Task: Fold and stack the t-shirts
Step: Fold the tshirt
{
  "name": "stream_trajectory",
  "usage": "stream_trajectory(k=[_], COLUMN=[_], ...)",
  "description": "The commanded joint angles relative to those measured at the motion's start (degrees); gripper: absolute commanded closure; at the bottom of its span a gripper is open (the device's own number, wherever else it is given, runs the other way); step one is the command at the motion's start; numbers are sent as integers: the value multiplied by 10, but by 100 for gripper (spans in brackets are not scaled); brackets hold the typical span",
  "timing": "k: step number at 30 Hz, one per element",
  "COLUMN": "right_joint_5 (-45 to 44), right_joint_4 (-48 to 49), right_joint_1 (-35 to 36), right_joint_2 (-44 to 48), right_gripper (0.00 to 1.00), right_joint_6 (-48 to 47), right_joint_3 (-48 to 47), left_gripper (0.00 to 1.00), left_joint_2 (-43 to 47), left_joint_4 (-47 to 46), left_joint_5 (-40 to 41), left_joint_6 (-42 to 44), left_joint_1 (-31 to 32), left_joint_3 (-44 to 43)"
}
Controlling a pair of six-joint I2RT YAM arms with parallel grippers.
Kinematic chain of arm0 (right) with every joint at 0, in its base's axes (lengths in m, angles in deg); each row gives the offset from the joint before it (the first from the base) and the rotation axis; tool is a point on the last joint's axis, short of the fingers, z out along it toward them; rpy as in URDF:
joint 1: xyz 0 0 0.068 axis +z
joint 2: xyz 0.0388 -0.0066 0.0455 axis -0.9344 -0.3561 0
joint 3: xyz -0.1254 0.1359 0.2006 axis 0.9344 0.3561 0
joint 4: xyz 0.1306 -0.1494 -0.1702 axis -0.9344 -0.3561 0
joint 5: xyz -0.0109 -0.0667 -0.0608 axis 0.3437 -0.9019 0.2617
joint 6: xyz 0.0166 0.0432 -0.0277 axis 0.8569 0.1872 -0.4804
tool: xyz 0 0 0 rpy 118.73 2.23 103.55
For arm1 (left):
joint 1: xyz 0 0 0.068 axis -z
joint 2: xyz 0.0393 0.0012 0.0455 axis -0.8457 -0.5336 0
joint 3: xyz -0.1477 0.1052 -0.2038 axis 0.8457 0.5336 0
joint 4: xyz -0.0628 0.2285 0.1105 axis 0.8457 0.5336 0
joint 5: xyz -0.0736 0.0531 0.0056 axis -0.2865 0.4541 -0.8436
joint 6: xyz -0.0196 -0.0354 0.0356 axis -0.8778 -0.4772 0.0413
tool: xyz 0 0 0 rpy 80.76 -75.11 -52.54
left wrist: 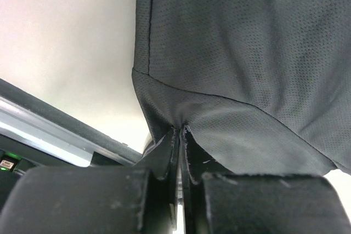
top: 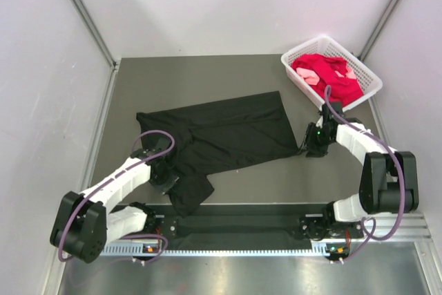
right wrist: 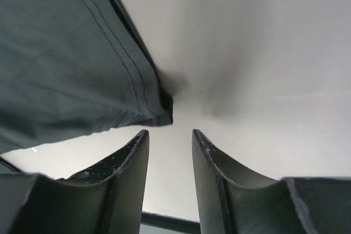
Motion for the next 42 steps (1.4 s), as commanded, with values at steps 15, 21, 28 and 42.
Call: stream_trajectory(k=[15, 21, 28, 42], right_joint_5=[45, 54, 66, 65], right_joint_4=[101, 76, 42, 1], right_joint_1=[-8, -6, -4, 18], right_joint_2=[-71, -26, -41, -134], right_gripper=[78, 100, 100, 100], right_joint_6=[38, 39, 34, 18], right_joint_3=[19, 13, -41, -158], left_gripper=[100, 100, 100, 100], left_joint_2=[-11, 4, -26, -148], left_joint_4=[23, 56, 70, 47], left_joint_5=[28, 44, 66, 121], left_joint_6=[69, 98, 146, 261], left_joint_1=[-4, -6, -7, -63], left_joint_3=[-50, -110, -193, -385])
